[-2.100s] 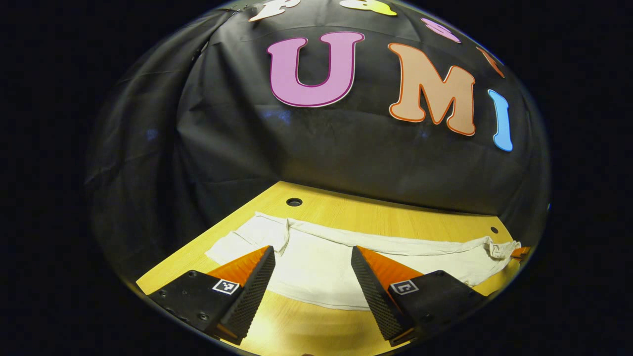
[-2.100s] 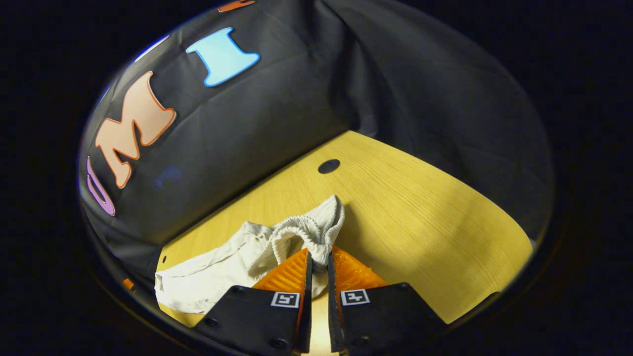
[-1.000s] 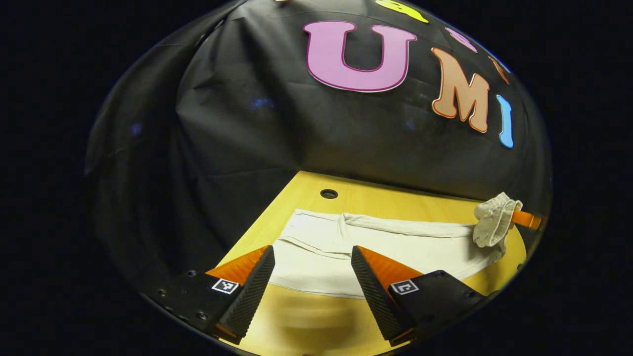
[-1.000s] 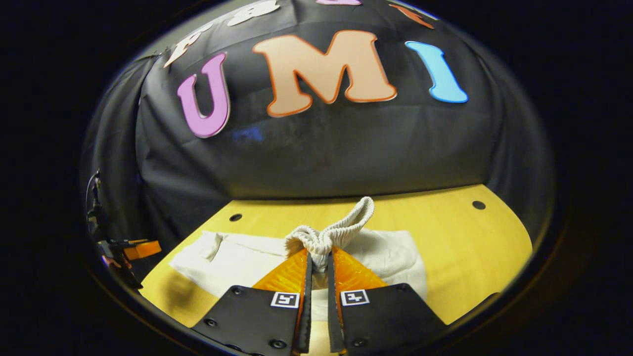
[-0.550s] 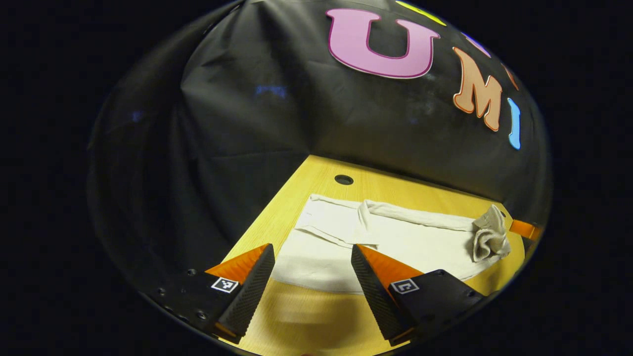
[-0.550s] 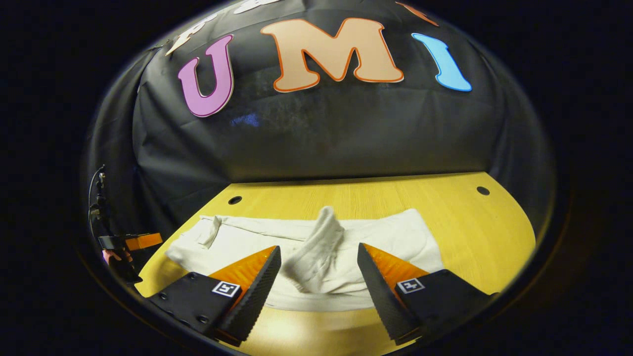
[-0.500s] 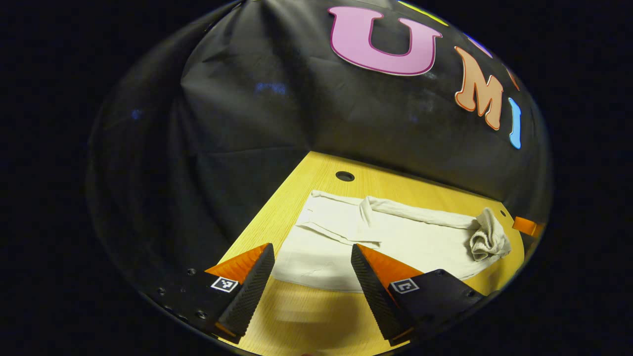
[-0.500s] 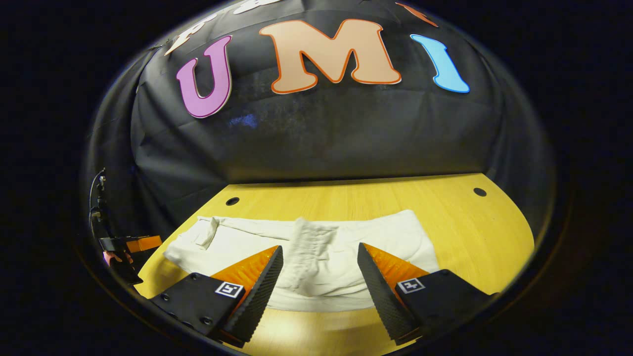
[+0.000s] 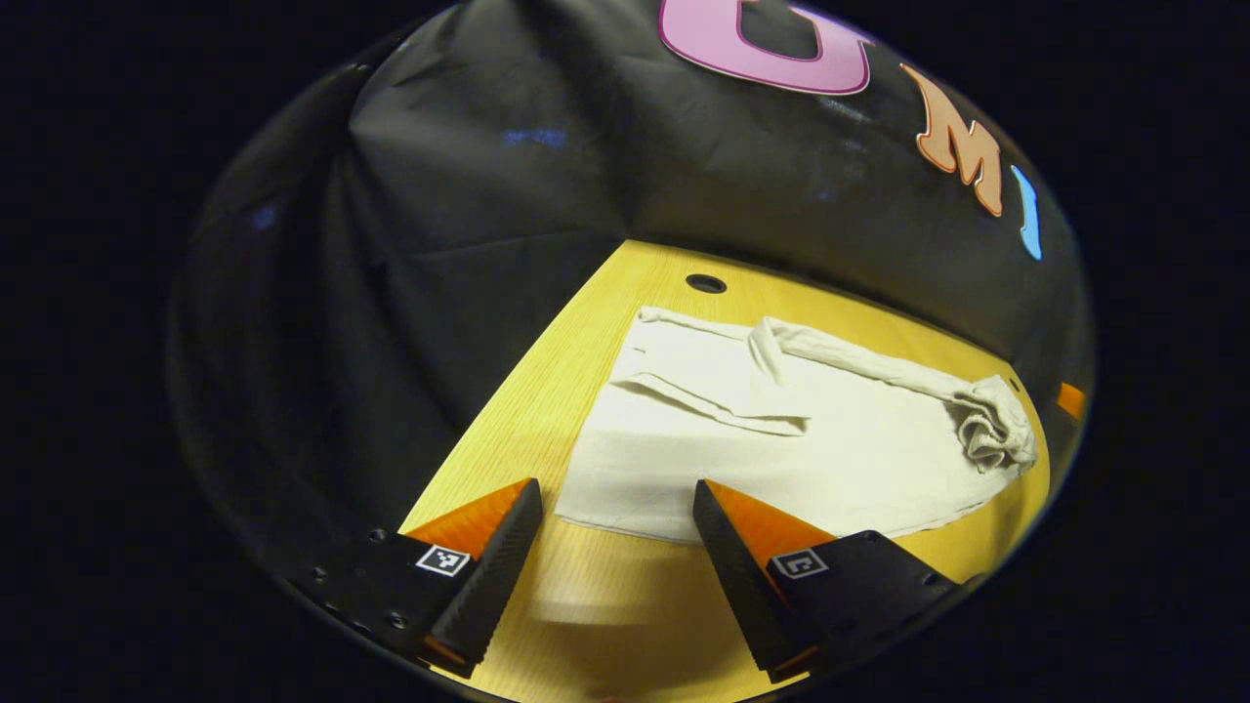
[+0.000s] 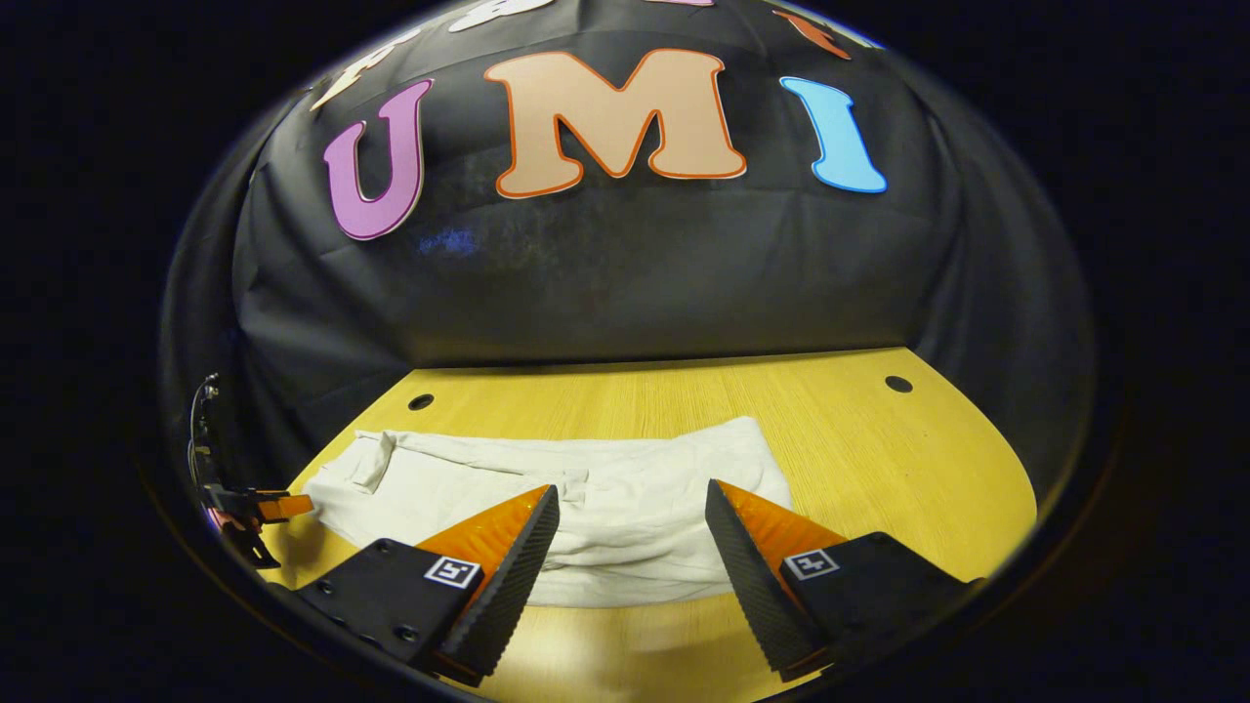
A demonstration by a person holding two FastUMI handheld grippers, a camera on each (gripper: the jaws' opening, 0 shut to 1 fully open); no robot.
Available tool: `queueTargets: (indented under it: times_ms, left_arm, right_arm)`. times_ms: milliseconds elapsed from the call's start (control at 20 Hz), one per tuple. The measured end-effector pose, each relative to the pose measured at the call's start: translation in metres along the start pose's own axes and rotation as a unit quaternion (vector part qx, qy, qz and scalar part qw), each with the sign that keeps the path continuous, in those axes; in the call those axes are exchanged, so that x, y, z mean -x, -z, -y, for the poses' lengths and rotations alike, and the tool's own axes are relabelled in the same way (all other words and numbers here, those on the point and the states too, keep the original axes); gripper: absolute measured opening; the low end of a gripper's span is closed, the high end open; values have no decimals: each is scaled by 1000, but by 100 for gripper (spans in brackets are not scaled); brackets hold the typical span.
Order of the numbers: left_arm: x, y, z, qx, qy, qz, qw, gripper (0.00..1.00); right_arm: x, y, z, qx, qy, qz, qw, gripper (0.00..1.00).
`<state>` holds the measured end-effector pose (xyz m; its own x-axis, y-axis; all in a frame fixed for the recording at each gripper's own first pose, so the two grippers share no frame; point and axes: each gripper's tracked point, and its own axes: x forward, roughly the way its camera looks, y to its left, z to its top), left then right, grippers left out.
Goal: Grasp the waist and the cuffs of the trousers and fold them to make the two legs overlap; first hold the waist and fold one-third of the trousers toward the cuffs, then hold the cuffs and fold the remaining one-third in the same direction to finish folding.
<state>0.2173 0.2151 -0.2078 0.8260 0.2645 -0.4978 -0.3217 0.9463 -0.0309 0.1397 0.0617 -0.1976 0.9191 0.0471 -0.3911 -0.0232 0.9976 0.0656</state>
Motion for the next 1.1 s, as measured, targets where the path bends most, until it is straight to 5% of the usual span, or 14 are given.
queueTargets:
  times_ms: [550,650,800,1000,1100]
  left_arm:
    - [-7,4,0,-57,7,-22,998,90]
    - [-9,5,5,-64,18,-26,997,78]
    - [-9,3,19,-61,34,-24,997,42]
    - [-11,0,26,-25,31,-7,999,7]
    - [-11,-2,27,-5,20,2,1000,2]
  right_arm:
    - [1,11,10,-14,10,-16,1000,92]
    - [1,11,12,-15,10,-18,1000,92]
    - [3,11,13,-15,11,-19,1000,92]
    - [10,9,18,-10,13,-17,1000,92]
    - [16,7,25,-6,19,-17,1000,92]
